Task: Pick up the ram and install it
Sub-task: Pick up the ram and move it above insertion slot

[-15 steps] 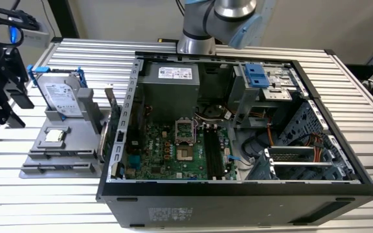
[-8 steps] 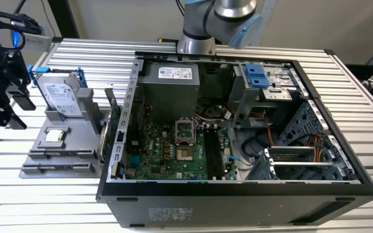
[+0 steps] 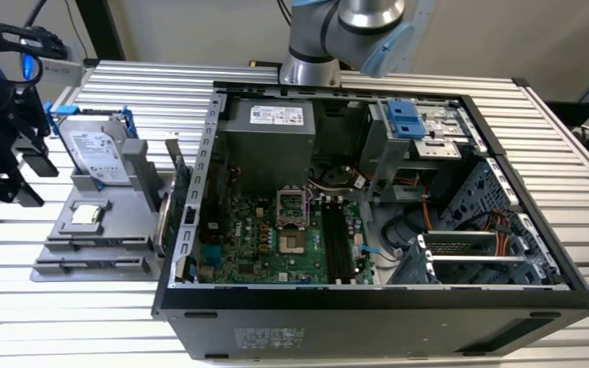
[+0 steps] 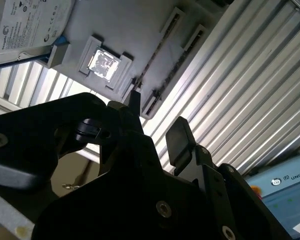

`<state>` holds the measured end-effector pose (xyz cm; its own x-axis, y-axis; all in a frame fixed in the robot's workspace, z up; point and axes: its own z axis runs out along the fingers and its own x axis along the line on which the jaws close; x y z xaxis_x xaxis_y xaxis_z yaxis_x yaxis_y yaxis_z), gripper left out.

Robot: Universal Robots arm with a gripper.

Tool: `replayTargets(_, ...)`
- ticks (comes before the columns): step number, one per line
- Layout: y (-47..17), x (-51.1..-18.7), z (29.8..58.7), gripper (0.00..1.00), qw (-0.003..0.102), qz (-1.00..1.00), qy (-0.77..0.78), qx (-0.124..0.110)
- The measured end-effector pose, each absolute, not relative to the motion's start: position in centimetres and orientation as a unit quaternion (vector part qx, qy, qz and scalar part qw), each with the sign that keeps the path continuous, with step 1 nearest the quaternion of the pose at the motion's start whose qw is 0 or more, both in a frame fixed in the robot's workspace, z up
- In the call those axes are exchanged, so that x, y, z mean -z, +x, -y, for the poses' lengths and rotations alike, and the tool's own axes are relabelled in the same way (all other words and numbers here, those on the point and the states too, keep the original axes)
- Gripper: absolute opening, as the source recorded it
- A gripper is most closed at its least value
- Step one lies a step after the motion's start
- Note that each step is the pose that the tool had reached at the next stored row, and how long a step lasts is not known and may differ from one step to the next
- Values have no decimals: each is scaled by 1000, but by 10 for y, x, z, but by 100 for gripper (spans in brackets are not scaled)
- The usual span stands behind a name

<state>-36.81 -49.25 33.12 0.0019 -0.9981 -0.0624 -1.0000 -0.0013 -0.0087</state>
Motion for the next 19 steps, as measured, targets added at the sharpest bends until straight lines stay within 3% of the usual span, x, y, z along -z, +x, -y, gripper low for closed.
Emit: replayTargets(19, -368, -313, 492, 100, 25, -708, -705, -18)
